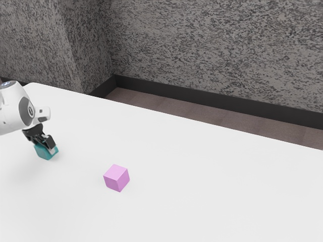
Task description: Pick up the blue block with one arm, and put the blue block on the pink block with one arm
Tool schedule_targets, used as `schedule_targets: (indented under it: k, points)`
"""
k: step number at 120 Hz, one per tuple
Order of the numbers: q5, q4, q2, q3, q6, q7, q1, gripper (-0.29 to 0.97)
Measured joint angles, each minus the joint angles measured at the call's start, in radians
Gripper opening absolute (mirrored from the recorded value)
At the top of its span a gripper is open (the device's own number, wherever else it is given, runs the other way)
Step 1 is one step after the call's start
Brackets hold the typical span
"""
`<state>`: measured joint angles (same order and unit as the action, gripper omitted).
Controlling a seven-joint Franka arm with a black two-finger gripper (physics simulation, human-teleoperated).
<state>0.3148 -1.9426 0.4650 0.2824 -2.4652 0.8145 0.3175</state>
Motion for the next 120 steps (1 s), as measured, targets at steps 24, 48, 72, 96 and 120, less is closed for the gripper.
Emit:
schedule_targets:
  k: [24, 48, 72, 96, 120]
  points:
    - [-0.002, -0.013, -0.066, -0.035, -0.001, 0.017, 0.0, 0.36]
    - [-0.009, -0.224, -0.386, -0.242, 0.002, -0.085, -0.002, 0.35]
    - [-0.039, -0.247, -0.392, -0.353, 0.002, -0.279, -0.142, 0.33]
    - [-0.06, -0.261, -0.355, -0.355, 0.002, -0.452, -0.112, 0.32]
    - [-0.086, -0.31, -0.379, -0.358, 0.003, -0.597, -0.139, 0.33]
